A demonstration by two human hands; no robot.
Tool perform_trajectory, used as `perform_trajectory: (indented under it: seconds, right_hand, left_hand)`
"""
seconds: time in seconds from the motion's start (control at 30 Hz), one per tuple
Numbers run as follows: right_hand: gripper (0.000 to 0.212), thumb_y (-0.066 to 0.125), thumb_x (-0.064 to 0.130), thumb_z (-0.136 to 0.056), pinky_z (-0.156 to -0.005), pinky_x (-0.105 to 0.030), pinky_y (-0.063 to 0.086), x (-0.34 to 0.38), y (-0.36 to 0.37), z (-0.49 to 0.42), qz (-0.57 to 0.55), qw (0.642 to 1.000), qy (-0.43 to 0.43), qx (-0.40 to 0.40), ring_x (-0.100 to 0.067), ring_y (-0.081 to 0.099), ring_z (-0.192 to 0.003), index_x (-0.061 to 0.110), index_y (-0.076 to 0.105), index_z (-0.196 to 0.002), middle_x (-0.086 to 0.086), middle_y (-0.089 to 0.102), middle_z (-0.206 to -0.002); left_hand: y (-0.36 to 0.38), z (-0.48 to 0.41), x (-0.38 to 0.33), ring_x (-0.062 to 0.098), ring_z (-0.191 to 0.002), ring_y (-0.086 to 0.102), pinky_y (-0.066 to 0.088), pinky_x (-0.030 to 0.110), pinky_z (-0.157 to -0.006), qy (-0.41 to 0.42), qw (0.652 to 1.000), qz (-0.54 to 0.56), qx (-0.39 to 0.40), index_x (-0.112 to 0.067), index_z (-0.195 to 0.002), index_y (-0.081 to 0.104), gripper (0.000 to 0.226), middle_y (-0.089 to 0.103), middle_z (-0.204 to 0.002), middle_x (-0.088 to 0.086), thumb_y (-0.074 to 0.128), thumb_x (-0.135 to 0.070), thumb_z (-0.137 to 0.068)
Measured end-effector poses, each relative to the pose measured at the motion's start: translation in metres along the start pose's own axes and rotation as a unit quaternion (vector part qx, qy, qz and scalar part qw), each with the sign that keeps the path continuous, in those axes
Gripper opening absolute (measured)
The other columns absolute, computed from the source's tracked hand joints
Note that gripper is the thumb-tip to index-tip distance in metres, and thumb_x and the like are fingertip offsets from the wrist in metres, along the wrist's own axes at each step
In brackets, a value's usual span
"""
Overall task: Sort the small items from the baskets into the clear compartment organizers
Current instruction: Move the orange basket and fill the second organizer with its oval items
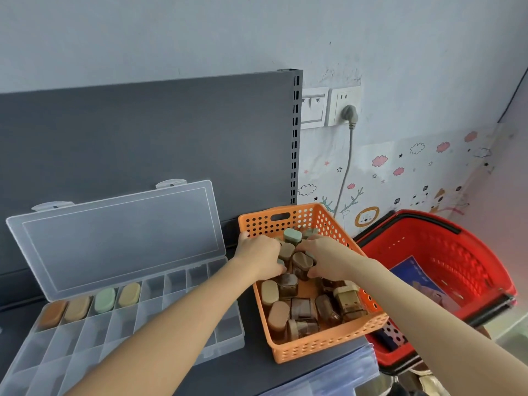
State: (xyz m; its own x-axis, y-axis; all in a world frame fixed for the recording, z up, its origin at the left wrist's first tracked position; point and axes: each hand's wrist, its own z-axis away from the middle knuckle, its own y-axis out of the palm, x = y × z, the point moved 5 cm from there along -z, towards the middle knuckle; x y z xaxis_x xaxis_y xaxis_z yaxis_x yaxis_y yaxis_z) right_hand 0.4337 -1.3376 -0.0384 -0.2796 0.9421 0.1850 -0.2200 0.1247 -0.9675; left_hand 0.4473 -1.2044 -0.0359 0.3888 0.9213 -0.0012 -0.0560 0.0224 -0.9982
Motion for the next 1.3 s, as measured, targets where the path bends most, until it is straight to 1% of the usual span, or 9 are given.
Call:
perform_trajectory:
  seconds: [0.1,0.17,0.27,0.43,0.57,0.73,0.87,1.1,1.3]
  right_hand:
    - [0.059,0.069,0.026,-0.082,-0.092,-0.031,0.046,0.0,0.004,-0.004,0.002,1.0,-0.007,-0.005,-0.022,0.051,-0.114,0.024,0.045,-0.136,-0.002,0.049,-0.131]
    - [0.054,0.069,0.028,-0.082,-0.084,-0.027,0.045,0.0,0.004,-0.006,-0.005,1.0,-0.005,-0.011,-0.02,0.052,-0.108,0.022,0.048,-0.132,-0.002,0.052,-0.126]
    - [0.043,0.067,0.028,-0.083,-0.074,-0.024,0.044,-0.001,0.001,-0.005,-0.018,1.0,-0.002,-0.022,-0.018,0.055,-0.095,0.019,0.052,-0.122,-0.002,0.058,-0.114]
    - [0.034,0.065,0.017,-0.079,-0.083,-0.036,0.052,0.002,-0.02,0.0,-0.072,0.994,0.0,-0.081,-0.023,0.06,-0.096,0.014,0.057,-0.112,-0.004,0.063,-0.105]
    - [0.043,0.067,0.014,-0.077,-0.077,-0.024,0.049,0.015,-0.037,0.003,-0.123,0.984,-0.01,-0.125,-0.016,0.057,-0.092,0.017,0.055,-0.118,0.0,0.062,-0.108]
    - [0.053,0.07,0.018,-0.078,-0.08,-0.021,0.048,0.05,-0.049,0.0,-0.171,0.969,-0.033,-0.173,-0.01,0.057,-0.098,0.02,0.052,-0.128,0.005,0.061,-0.118]
    - [0.05,0.072,0.024,-0.079,-0.071,-0.012,0.041,0.087,-0.05,-0.008,-0.179,0.961,-0.068,-0.198,-0.007,0.054,-0.093,0.021,0.055,-0.126,0.006,0.062,-0.115]
    - [0.052,0.074,0.026,-0.078,-0.079,-0.022,0.049,0.149,-0.033,-0.026,-0.184,0.967,-0.096,-0.146,-0.015,0.057,-0.099,0.016,0.054,-0.125,0.001,0.061,-0.114]
    - [0.053,0.075,0.025,-0.079,-0.082,-0.024,0.051,0.196,-0.011,-0.044,-0.202,0.968,-0.105,-0.102,-0.016,0.057,-0.098,0.014,0.054,-0.125,-0.002,0.061,-0.115]
  left_hand:
    - [0.0,-0.003,0.002,0.018,-0.077,0.052,0.031,0.043,-0.096,-0.009,1.0,0.02,-0.002,-0.022,-0.069,0.048,0.031,0.054,-0.071,-0.005,0.057,-0.047,-0.085]
    - [0.0,-0.003,0.002,0.017,-0.075,0.052,0.033,0.043,-0.094,-0.013,0.999,0.048,-0.017,-0.022,-0.067,0.049,0.03,0.054,-0.068,-0.006,0.058,-0.045,-0.084]
    - [-0.01,0.0,0.003,0.018,-0.081,0.056,0.036,0.04,-0.092,-0.015,0.992,0.112,-0.057,-0.019,-0.084,0.062,0.027,0.063,-0.08,-0.004,0.059,-0.045,-0.082]
    - [-0.037,0.014,0.014,0.015,-0.085,0.058,0.051,0.034,-0.072,0.014,0.971,0.214,-0.109,-0.019,-0.096,0.068,0.026,0.064,-0.091,-0.005,0.066,-0.038,-0.079]
    - [-0.055,0.031,0.041,0.012,-0.094,0.058,0.053,0.031,-0.081,0.011,0.957,0.25,-0.147,-0.019,-0.109,0.067,0.034,0.063,-0.104,-0.005,0.07,-0.034,-0.079]
    - [-0.063,0.059,0.085,0.011,-0.092,0.061,0.053,0.033,-0.083,-0.013,0.954,0.254,-0.158,-0.019,-0.107,0.068,0.034,0.067,-0.103,-0.004,0.073,-0.03,-0.076]
    - [-0.061,0.082,0.119,0.013,-0.093,0.061,0.051,0.032,-0.085,-0.036,0.961,0.229,-0.153,-0.018,-0.107,0.069,0.032,0.068,-0.103,-0.002,0.071,-0.026,-0.077]
    - [-0.043,0.118,0.172,0.012,-0.101,0.058,0.045,0.021,-0.087,-0.06,0.972,0.197,-0.112,-0.018,-0.119,0.064,0.04,0.065,-0.114,-0.004,0.069,-0.026,-0.08]
    - [-0.029,0.14,0.208,0.012,-0.102,0.057,0.048,0.026,-0.089,-0.097,0.971,0.199,-0.086,-0.021,-0.119,0.061,0.042,0.063,-0.115,-0.005,0.07,-0.028,-0.078]
